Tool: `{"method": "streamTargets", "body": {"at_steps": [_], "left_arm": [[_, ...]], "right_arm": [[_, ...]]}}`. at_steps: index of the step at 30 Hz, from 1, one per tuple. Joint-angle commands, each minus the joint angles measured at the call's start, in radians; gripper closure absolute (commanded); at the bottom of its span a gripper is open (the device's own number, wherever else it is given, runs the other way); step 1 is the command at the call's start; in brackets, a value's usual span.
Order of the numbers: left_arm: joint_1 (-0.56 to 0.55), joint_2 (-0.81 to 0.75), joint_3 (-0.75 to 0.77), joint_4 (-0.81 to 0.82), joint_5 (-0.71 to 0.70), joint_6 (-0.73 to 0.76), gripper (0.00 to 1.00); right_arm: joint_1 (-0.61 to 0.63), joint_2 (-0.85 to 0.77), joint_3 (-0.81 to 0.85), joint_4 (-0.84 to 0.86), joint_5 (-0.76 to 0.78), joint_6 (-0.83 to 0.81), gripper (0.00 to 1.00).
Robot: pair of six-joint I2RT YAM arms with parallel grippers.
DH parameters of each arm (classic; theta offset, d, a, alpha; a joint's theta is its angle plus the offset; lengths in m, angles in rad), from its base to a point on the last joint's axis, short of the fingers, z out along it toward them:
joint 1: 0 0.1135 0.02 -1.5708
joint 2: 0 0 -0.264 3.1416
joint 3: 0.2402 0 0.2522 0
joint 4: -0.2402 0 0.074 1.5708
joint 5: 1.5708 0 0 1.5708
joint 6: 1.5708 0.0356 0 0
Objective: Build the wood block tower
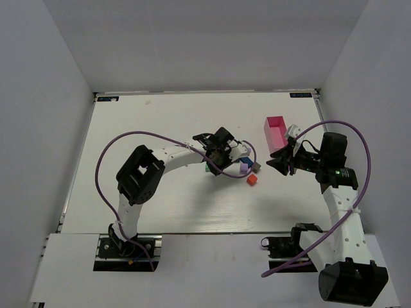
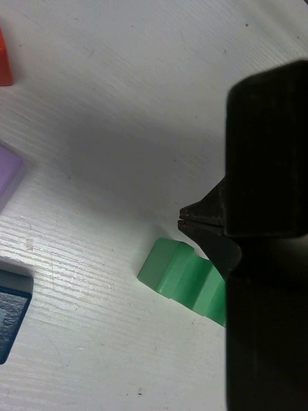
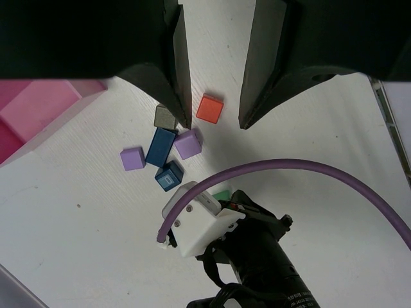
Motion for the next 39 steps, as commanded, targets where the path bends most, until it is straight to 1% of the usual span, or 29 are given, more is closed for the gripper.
{"method": "streamTargets", "body": {"at_steps": [1,14,18,31,38,39], "left_arm": [[-0.004,-0.006,0.03,0.018,-0.017,0.007,0.93],[-0.004,0.004,0.057,0.018,-0.026,0.007,0.94],[-0.004,0.004,0.048,0.018,-0.026,0.007,0.94],[-0.004,0.013,0.058,0.018,-0.026,0.016,0.94],[-0.013,-0.009,0.058,0.018,-0.017,0.016,0.94],[-0.013,-0.009,0.048,0.018,-0.017,0.016,0.94]], "right_arm": [[-0.003,-0.017,0.002,0.005,-0.022,0.0,0.58],[-0.003,-0.023,-0.003,0.002,-0.022,0.0,0.58],[-0.003,-0.023,-0.003,0.002,-0.02,0.0,0.57],[-0.003,-0.026,-0.004,-0.001,-0.019,0.0,0.57],[-0.002,-0.029,-0.003,-0.001,-0.017,-0.002,0.57],[-0.003,-0.027,-0.006,-0.001,-0.017,-0.003,0.56]]}}
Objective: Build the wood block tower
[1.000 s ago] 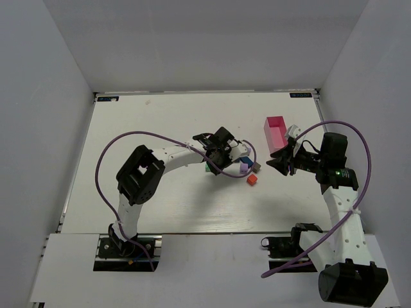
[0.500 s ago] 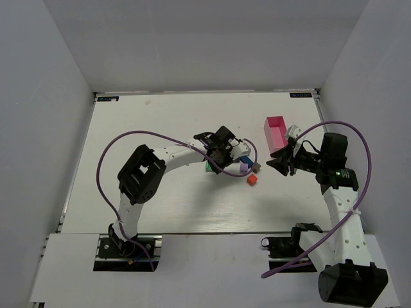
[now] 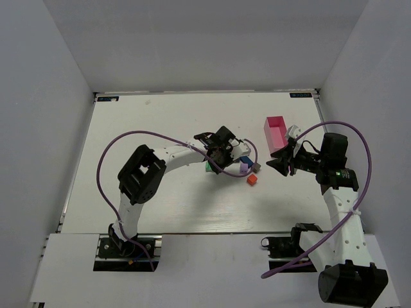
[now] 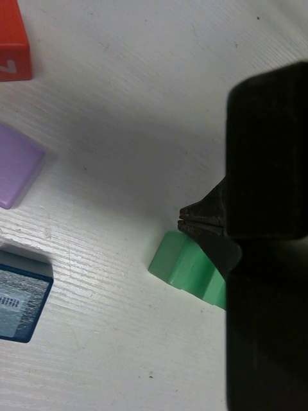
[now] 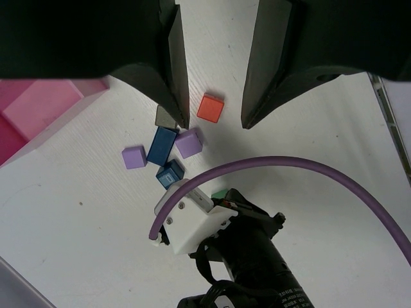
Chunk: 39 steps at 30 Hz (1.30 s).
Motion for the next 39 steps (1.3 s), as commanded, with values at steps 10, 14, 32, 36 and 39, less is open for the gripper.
{"method": "streamTargets", "body": {"at_steps": [10,14,32,36,39], "left_arm": [[-0.063,-0.298,-0.128,0.066,0.096,-0.032,0.62],[-0.063,-0.518,-0.217,0.075,0.063,-0.109,0.46],[-0.041,-1.218,-0.637,0.157,-0.44,-0.293,0.0],[-0.041,-1.35,-0.695,0.186,-0.512,-0.316,0.0],[-0.041,-1.415,-0.717,0.195,-0.542,-0.327,0.0]], "right_arm": [[-0.003,-0.007,-0.004,-0.004,0.004,-0.02,0.43],[0.0,-0.002,-0.004,0.001,0.013,-0.046,0.41],[0.193,0.367,0.168,0.023,0.08,-0.369,0.37],[0.291,0.487,0.235,0.088,0.211,-0.352,0.36],[0.346,0.594,0.261,0.172,0.333,-0.332,0.36]]}}
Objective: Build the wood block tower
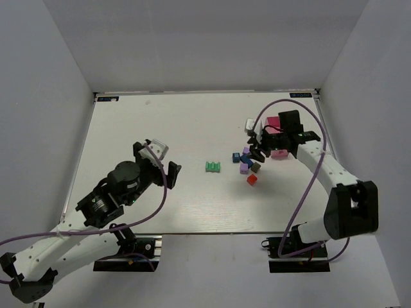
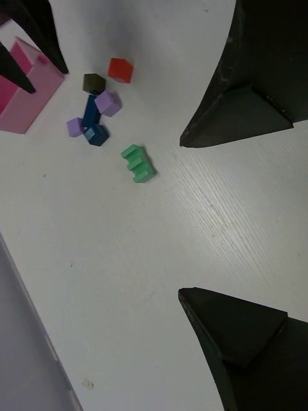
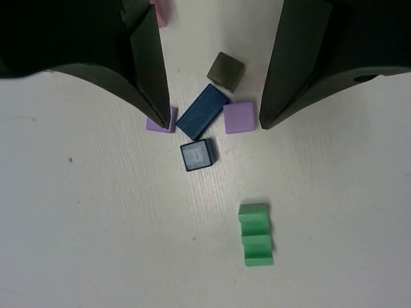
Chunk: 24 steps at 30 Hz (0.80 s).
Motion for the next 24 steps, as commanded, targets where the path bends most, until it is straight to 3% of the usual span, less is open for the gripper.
{"method": "streamTargets", "body": {"at_steps": [1,4,9,14,24], "left_arm": [[0.003,-0.043,-0.019,0.034,-0.077,-0.035,0.0],[0.003,-0.037,-0.019,0.034,-0.066,-0.036,0.0],[0.012,-0.016,-0.019,0.025,-0.026,-0.036,0.0],[0.012,-0.036,-0.019,0.025,-0.026,-0.026,0.0],[0.012,-0.036,-0.019,0.025,0.001,-0.017,0.0]], "right_arm": [[0.061,0.079,0.062,0.126,0.174,0.007,0.36],[0.101,0.156,0.094,0.157,0.239,0.02,0.34],[0.126,0.296,0.206,0.121,0.269,-0.009,0.24],[0.144,0.368,0.251,0.11,0.289,-0.07,0.24],[0.153,0.46,0.306,-0.066,0.199,-0.306,0.22]]}}
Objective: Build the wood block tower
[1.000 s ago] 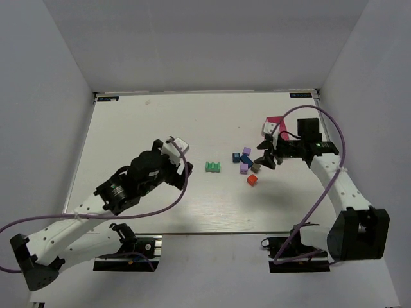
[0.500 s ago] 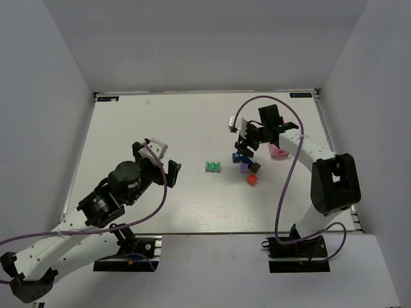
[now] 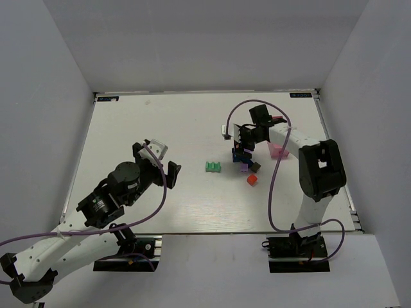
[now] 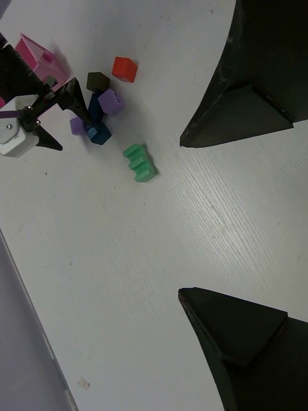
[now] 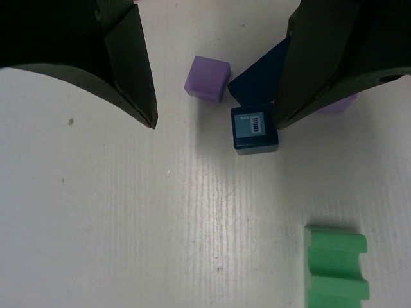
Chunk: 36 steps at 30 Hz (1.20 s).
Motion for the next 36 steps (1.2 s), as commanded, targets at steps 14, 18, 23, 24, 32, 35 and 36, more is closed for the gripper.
{"method": "streamTargets", "body": {"at_steps": [14,18,23,24,32,35,36], "left_arm": [[0.006,0.003,0.002,0.019,0.034,0.004,0.0],[0.006,0.003,0.002,0.019,0.034,0.004,0.0],[0.006,0.003,0.002,0.019,0.034,0.004,0.0],[0.015,0.003,0.002,0.019,0.034,0.004,0.0],[0.015,0.003,0.002,0.019,0.024,0.004,0.0],[0.015,0.003,0.002,0.019,0.024,0.004,0.0],[0.015,0.003,0.002,0.019,0.015,0.004,0.0]], "right_arm": [[0.012,0.072,0.076,-0.129,-0.026,-0.15,0.28],[0.017,0.095,0.086,-0.132,-0.018,-0.138,0.31],[0.022,0.107,0.087,-0.132,-0.007,-0.137,0.34],[0.022,0.107,0.087,-0.133,-0.003,-0.137,0.35],[0.022,0.127,0.104,-0.172,-0.001,-0.142,0.45],[0.022,0.138,0.116,-0.193,0.005,-0.142,0.47],[0.025,0.142,0.116,-0.196,0.008,-0.144,0.49]]}}
